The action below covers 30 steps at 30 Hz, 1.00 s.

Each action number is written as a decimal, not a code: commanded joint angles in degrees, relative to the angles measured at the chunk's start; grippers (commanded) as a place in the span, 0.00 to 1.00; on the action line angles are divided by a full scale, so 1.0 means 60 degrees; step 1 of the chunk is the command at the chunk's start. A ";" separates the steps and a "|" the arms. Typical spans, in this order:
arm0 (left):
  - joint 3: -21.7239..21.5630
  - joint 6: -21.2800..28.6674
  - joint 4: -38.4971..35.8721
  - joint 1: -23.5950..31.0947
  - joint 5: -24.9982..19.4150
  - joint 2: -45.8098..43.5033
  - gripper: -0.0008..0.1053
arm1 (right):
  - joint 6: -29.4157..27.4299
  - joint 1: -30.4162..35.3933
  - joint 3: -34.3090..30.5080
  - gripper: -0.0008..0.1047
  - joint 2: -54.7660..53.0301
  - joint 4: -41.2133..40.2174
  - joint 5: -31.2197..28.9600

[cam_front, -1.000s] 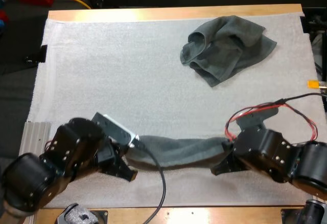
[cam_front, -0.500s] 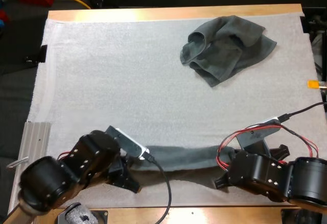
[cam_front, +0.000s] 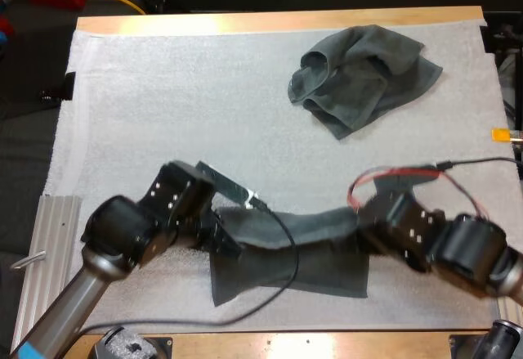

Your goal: Pick towel from pile, fold and stack

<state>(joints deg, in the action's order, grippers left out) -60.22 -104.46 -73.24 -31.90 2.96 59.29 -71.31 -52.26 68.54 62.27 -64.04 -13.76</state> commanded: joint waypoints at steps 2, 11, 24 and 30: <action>-0.0016 0.0276 0.0277 0.0309 0.0471 0.0240 0.01 | -0.0169 0.0565 -0.0017 0.02 0.0247 0.0316 0.0698; -0.0016 0.0524 0.1185 0.1824 0.2541 0.1834 0.01 | -0.0150 0.2811 -0.0017 0.02 0.1603 0.1172 0.3253; -0.0016 0.0064 0.2340 0.3397 0.4419 0.4230 0.01 | 0.0670 0.4683 -0.0017 0.02 0.3089 0.2118 0.5565; -0.0016 -0.0476 0.3107 0.3932 0.4979 0.4776 0.01 | 0.0718 0.5055 -0.0017 0.02 0.3536 0.2399 0.5583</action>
<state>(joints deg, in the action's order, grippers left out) -60.22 -106.90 -55.06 -8.15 32.00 88.25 -66.94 -22.21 68.38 83.65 -49.37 18.75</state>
